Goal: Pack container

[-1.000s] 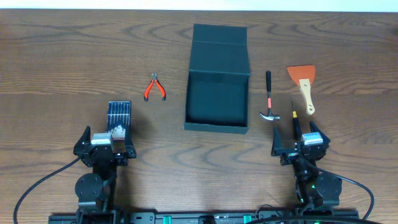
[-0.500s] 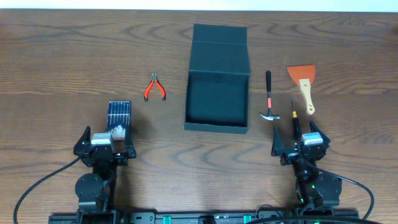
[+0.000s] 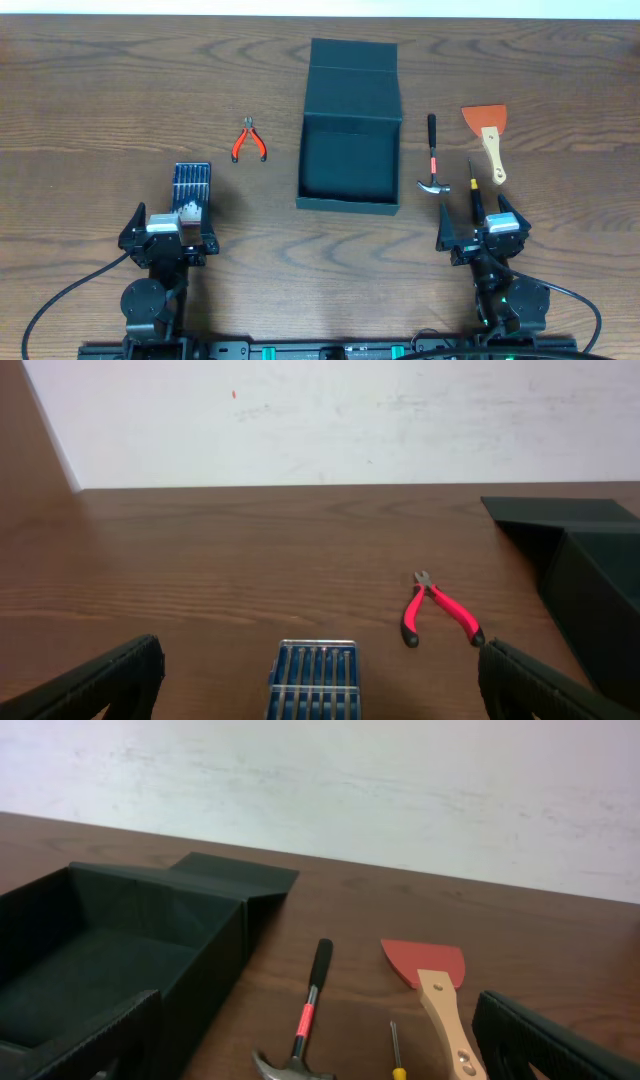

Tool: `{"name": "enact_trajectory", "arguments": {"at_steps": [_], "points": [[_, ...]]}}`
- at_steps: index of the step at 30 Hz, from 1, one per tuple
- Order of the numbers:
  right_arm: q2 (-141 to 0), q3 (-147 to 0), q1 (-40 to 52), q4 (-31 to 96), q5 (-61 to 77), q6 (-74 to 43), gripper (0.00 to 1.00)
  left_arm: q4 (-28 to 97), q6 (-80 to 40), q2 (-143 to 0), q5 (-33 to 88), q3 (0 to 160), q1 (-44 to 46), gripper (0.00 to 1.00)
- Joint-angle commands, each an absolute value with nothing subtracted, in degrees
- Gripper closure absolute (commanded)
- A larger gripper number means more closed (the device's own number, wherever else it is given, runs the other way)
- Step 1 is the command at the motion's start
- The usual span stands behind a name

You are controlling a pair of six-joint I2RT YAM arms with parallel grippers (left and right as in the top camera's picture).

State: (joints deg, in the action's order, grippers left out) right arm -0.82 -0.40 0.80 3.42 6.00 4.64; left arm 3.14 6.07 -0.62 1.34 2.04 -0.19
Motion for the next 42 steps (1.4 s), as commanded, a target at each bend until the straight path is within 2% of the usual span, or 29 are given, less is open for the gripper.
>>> {"name": "enact_trajectory", "arguments": {"at_steps": [1, 24, 29, 32, 36, 42], "points": [[-0.3, -0.3, 0.2, 3.6, 6.5, 5.2, 0.01, 4.0, 6.6, -0.3, 1.3, 0.3, 0.1, 0.02], [-0.3, -0.3, 0.2, 3.5, 6.5, 5.0, 0.01, 4.0, 6.6, -0.3, 1.3, 0.3, 0.1, 0.01], [-0.4, -0.5, 0.2, 3.3, 6.5, -6.4, 0.01, 4.0, 6.6, -0.3, 1.3, 0.3, 0.1, 0.02], [-1.1, -2.5, 0.2, 4.0, 5.8, -8.8, 0.01, 4.0, 6.6, -0.3, 1.3, 0.3, 0.1, 0.02], [-7.3, -9.2, 0.2, 4.9, 0.1, -8.4, 0.01, 4.0, 6.6, -0.3, 1.3, 0.3, 0.1, 0.02], [-29.2, -27.0, -0.1, 10.5, 1.2, -7.1, 0.01, 4.0, 6.6, -0.3, 1.3, 0.3, 0.1, 0.01]]}}
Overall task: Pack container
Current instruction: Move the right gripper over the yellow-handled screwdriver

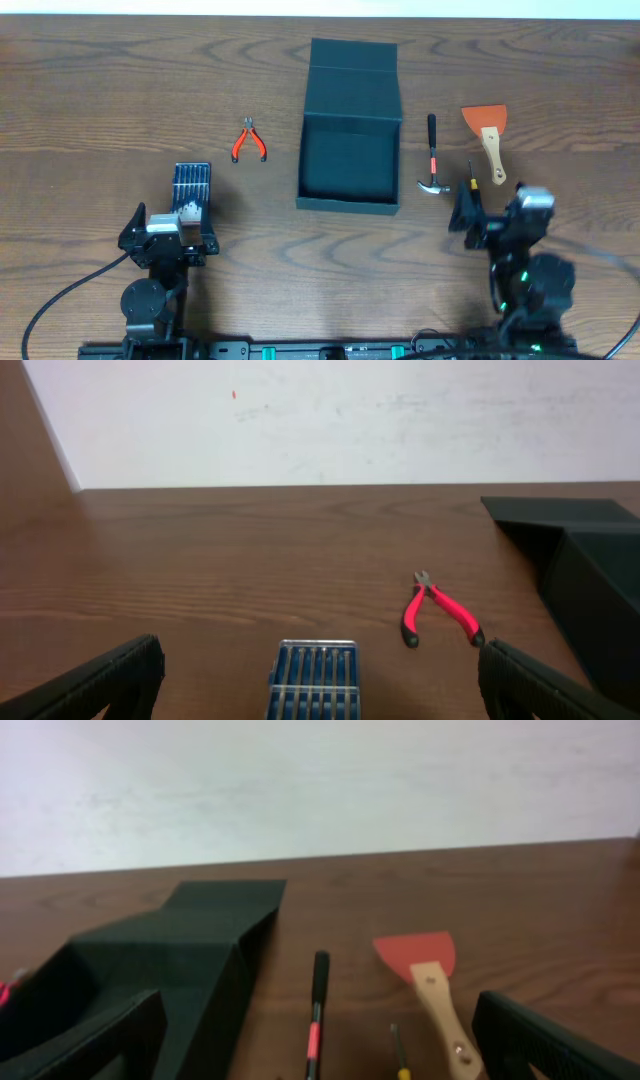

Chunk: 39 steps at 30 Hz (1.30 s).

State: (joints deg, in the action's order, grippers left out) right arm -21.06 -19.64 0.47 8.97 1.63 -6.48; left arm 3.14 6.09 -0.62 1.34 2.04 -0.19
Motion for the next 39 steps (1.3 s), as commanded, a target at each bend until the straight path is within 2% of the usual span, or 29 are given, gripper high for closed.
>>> {"name": "enact_trajectory", "arguments": {"at_steps": [1, 9, 13, 22, 27, 36, 39], "points": [[-33.9, -31.2, -0.1, 12.9, 2.2, -6.0, 0.01, 4.0, 6.6, -0.3, 1.3, 0.3, 0.1, 0.02], [-69.6, -68.9, -0.8, 46.9, 3.0, 5.8, 0.01, 4.0, 6.6, -0.3, 1.3, 0.3, 0.1, 0.01], [-81.9, -80.4, -2.2, 59.0, 3.0, 12.1, 0.01, 4.0, 6.6, -0.3, 1.3, 0.3, 0.1, 0.01], [-92.7, -81.1, -5.9, 60.8, 3.4, 13.5, 0.01, 4.0, 6.6, -0.3, 1.3, 0.3, 0.1, 0.01], [-95.3, -80.6, -7.2, 60.4, 3.5, 18.5, 0.01, 4.0, 6.6, -0.3, 1.3, 0.3, 0.1, 0.02], [-105.2, -80.6, -8.8, 60.7, 3.5, 18.2, 0.01, 4.0, 6.6, -0.3, 1.3, 0.3, 0.1, 0.02], [-109.1, -80.6, -8.8, 61.8, 3.5, 18.2, 0.04, 4.0, 6.6, -0.3, 1.3, 0.3, 0.1, 0.01]]}}
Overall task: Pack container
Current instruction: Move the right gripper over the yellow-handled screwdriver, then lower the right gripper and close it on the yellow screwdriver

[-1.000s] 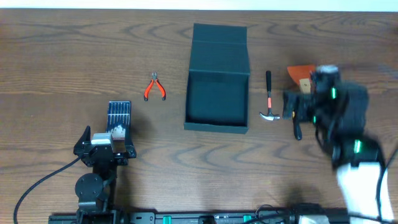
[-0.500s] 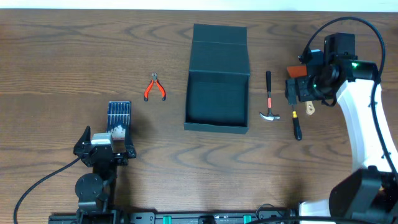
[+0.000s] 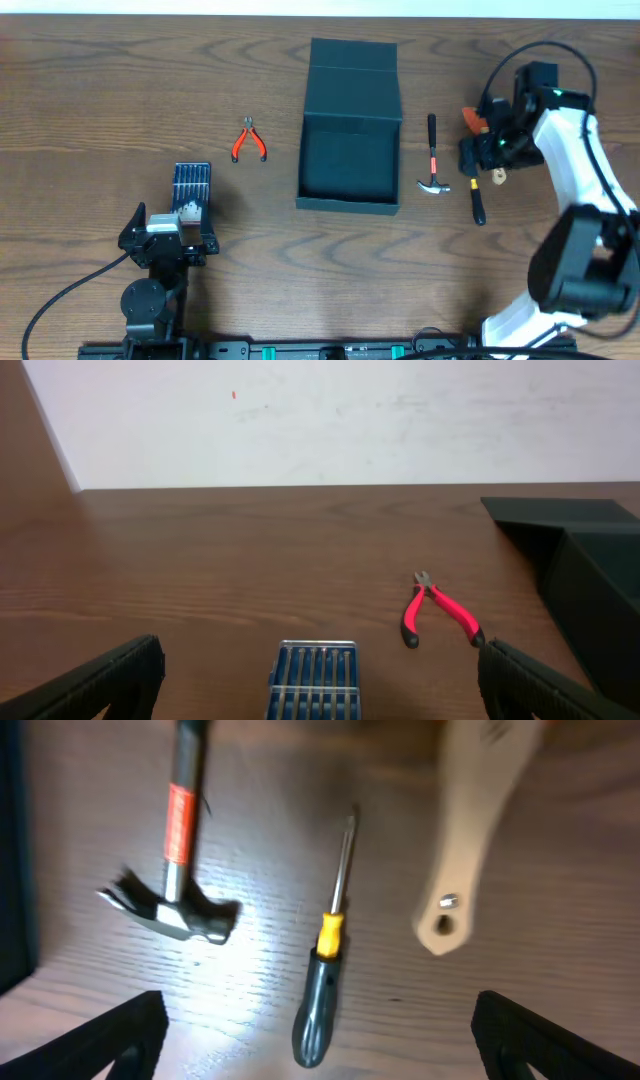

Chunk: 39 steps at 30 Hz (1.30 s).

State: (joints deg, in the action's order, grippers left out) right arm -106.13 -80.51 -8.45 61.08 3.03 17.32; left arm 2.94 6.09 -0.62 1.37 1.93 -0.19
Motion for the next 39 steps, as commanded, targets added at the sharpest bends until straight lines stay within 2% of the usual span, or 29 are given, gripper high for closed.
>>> {"name": "enact_trajectory", "arguments": {"at_steps": [1, 11, 26, 39], "points": [[-110.3, -80.6, -8.8, 62.0, 3.5, 18.2, 0.05, 4.0, 6.6, -0.3, 1.3, 0.3, 0.1, 0.01], [-116.6, -80.0, -8.8, 62.4, 3.4, 15.2, 0.10, 4.0, 6.6, -0.3, 1.3, 0.3, 0.1, 0.01], [-116.6, -71.4, -8.8, 58.9, -0.7, 7.6, 0.14, 4.0, 6.6, -0.3, 1.3, 0.3, 0.1, 0.02], [-116.6, -70.0, -9.6, 59.3, -2.9, 4.7, 0.19, 4.0, 6.6, -0.3, 1.3, 0.3, 0.1, 0.02]]}}
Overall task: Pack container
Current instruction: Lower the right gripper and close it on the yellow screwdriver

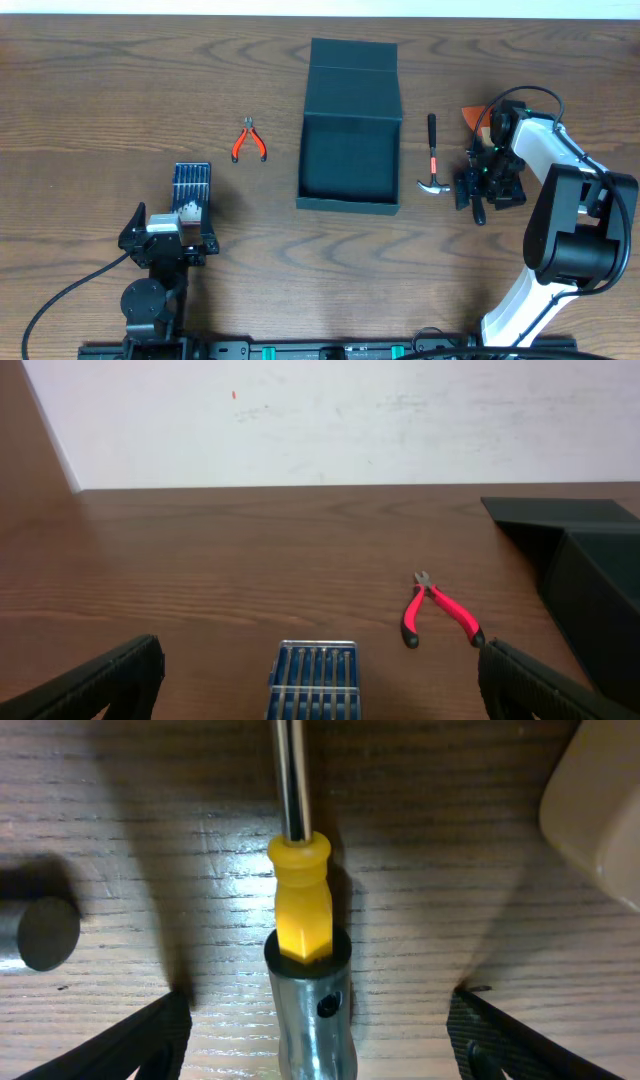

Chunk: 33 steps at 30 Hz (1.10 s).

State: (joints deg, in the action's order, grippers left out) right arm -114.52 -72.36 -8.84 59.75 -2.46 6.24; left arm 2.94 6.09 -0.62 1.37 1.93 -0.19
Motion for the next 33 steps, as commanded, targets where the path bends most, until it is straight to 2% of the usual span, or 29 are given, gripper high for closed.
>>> {"name": "enact_trajectory", "arguments": {"at_steps": [1, 14, 33], "points": [[-116.6, -70.0, -9.6, 59.4, -2.8, 4.7, 0.20, 4.0, 6.6, -0.3, 1.3, 0.3, 0.1, 0.02], [-116.6, -68.9, -9.6, 60.0, -2.8, 2.5, 0.26, 4.0, 6.6, -0.3, 1.3, 0.3, 0.1, 0.02], [-116.6, -66.2, -9.6, 56.4, -5.1, 0.8, 0.24, 4.0, 6.6, -0.3, 1.3, 0.3, 0.1, 0.01]]}}
